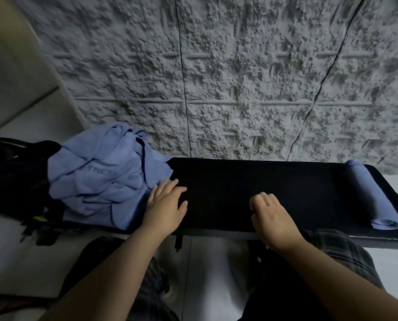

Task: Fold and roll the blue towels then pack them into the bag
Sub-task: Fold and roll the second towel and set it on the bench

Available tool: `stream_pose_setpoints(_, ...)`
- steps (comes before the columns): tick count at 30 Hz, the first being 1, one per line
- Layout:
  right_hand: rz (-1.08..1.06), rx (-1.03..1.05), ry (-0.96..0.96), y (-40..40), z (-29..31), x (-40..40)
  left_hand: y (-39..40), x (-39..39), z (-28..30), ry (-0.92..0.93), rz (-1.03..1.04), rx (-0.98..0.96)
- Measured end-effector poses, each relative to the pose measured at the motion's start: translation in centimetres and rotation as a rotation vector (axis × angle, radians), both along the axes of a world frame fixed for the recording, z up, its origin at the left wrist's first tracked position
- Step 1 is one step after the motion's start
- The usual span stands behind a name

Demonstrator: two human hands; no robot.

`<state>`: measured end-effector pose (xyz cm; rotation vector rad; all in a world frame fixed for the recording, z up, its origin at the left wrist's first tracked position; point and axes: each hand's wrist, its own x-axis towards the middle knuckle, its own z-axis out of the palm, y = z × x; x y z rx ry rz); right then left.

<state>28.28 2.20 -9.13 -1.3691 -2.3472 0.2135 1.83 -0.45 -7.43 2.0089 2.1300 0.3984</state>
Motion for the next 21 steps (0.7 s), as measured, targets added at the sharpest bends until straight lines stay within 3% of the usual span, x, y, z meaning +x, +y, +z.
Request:
stream_pose_setpoints(3,0.052,0.069,-0.073,-0.5,-0.2,-0.5,0.0,-3.3,1.7,0.071,0.086,0.167)
stream_pose_setpoints(8,0.016,0.031,-0.078,-0.9,-0.6,-1.0,1.8,-6.8,4.7,0.142,0.27,0.252)
stream_pose_setpoints(13,0.003,-0.059,0.025,-2.4,-0.1,-2.3,2.7,-9.0,6.6,-0.018,0.521,0.124)
stream_pose_setpoints(17,0.031,-0.097,0.03,-3.3,0.3,-3.0,3.2,-11.1,6.4,0.011,0.589,0.192)
stream_pose_setpoints(21,0.019,-0.06,0.076,-3.2,-0.1,-2.8,4.0,-13.9,6.6,0.021,0.674,0.118)
